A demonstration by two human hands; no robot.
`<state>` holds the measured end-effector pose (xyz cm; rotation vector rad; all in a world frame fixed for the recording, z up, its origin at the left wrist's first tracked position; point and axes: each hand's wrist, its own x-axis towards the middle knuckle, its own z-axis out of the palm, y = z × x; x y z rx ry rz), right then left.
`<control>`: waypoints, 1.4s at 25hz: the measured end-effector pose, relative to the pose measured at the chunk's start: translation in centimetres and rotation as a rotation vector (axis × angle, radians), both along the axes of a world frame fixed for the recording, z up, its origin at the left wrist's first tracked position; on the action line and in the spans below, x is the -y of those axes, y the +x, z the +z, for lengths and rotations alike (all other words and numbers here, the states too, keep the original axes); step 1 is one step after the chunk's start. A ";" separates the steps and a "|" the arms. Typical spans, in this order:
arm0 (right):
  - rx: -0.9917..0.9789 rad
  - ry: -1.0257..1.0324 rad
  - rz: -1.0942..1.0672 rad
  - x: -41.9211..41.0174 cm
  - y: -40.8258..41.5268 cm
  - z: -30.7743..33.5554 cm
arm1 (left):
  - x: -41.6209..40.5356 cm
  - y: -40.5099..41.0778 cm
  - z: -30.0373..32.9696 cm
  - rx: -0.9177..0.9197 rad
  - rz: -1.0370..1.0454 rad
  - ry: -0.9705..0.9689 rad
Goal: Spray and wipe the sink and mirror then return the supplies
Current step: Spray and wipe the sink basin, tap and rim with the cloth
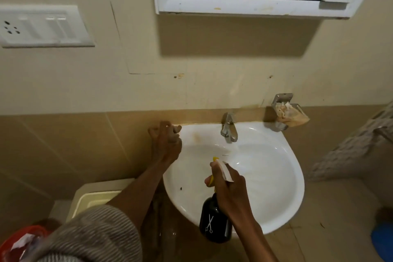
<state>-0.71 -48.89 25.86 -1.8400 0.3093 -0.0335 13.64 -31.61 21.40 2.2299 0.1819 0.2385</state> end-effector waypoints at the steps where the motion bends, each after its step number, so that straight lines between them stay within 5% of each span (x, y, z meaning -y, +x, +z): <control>1: -0.026 0.002 0.044 0.7 0.5 -0.4 | 0.2 0.2 -0.6 -0.016 0.036 0.013; 8: -0.035 -0.015 0.177 5.5 3.9 -1.6 | 0.9 0.4 -4.2 0.054 0.071 0.151; 13: -0.027 -0.021 0.102 7.4 5.4 -1.9 | 4.5 3.5 -5.2 0.009 -0.076 0.431; 22: 0.024 -0.044 0.163 9.0 6.7 -2.4 | 11.7 6.9 -6.7 -0.016 -0.559 0.564; 30: 0.108 0.030 0.181 5.8 7.5 -1.8 | 3.4 4.7 -6.1 -0.074 -0.248 0.644; 35: 0.143 0.005 0.195 3.8 7.2 -1.0 | 1.1 1.2 -5.9 -0.219 -0.018 0.518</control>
